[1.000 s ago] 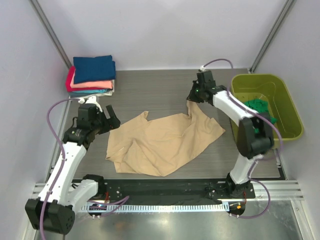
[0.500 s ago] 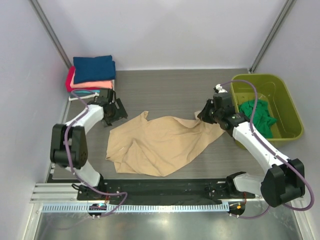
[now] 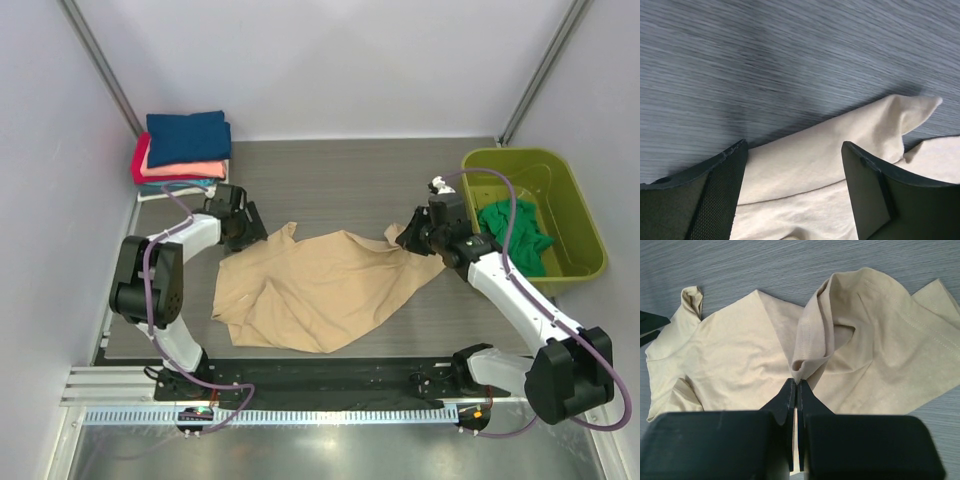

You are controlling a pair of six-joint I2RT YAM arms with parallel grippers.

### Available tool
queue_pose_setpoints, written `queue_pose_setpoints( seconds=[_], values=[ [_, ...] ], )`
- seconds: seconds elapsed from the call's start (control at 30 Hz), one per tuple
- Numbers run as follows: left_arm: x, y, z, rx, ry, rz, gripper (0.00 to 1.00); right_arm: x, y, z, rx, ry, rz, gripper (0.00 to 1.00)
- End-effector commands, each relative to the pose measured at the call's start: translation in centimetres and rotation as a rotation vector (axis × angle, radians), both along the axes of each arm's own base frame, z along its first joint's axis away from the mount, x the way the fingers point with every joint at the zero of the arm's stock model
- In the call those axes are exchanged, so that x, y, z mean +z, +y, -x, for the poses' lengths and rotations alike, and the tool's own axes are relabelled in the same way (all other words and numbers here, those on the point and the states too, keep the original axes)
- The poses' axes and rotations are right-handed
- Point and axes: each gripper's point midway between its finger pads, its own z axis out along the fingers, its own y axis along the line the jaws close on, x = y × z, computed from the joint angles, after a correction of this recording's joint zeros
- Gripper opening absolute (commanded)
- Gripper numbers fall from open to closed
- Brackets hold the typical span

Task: Fold and stack the t-shirts
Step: Flatten the tshirt out

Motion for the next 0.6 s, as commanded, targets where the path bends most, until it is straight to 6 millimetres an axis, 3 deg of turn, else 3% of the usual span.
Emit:
queue_pose_setpoints(
  seconds=[0.0,0.3,0.33,0.4,0.43,0.47,0.5,0.57],
  values=[
    [-1.6,-1.6,1.2,-0.017,0.013,0.047,0.76,0.5,0.2,-0.6,0.015,-0.033,-0.003,0.01],
    [-4.2,-3.1,1.6,-0.054,0.039,0.074,0.53,-0.6,0.1,-0.7,0.017,-0.006,0.015,0.01],
    [-4.0,-3.2,1.5,-0.062,0.034,0.076,0.40,-0.7,0.1,-0.7,0.018,-0.001,0.016,0.01],
    [-3.5,-3.5,1.2,-0.075,0.019,0.090,0.24,-0.9,0.1,-0.7,0.017,0.005,0.016,0.01],
    [-3.1,-3.7,0.9,-0.079,0.008,0.096,0.09,-0.8,0.2,-0.8,0.017,0.002,0.016,0.01],
    [-2.5,-3.8,0.6,-0.086,-0.009,0.101,0.03,-0.8,0.2,-0.8,0.016,0.003,0.014,0.01],
    [-1.8,-3.8,0.4,-0.086,-0.018,0.102,0.00,-0.7,0.2,-0.9,0.016,0.003,0.014,0.01],
    [1.3,-4.2,-0.5,-0.093,-0.079,0.116,0.00,-0.2,0.3,-1.3,0.017,-0.008,0.009,0.01]
  ],
)
